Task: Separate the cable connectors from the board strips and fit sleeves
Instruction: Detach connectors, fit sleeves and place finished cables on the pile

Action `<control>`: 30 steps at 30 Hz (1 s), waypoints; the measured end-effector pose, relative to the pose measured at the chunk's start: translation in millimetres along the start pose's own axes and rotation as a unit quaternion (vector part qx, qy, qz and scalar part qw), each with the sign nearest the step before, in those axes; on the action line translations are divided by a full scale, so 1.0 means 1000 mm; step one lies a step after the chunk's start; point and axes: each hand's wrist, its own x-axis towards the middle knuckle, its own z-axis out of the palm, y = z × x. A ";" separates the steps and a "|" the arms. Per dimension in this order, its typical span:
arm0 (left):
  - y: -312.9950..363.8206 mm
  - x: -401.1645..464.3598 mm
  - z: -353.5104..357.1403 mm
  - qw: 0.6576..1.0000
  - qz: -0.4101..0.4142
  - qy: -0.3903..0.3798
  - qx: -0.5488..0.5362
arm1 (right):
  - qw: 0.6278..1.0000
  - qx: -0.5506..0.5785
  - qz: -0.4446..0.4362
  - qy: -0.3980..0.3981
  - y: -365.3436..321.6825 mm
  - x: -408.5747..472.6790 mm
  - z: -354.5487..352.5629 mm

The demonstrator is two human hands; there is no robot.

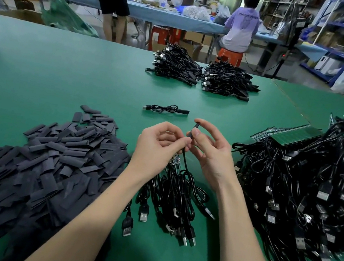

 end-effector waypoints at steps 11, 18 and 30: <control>0.003 0.002 0.008 0.986 -0.084 -0.079 0.120 | 0.994 0.060 -0.025 0.092 -0.018 0.003 0.001; 0.025 -0.001 0.020 0.980 -0.049 -0.096 0.169 | 0.979 0.115 -0.036 0.165 -0.029 0.006 -0.006; 0.010 0.153 -0.017 0.762 0.027 -0.108 0.638 | 0.936 -0.310 -0.019 0.167 0.011 0.013 -0.008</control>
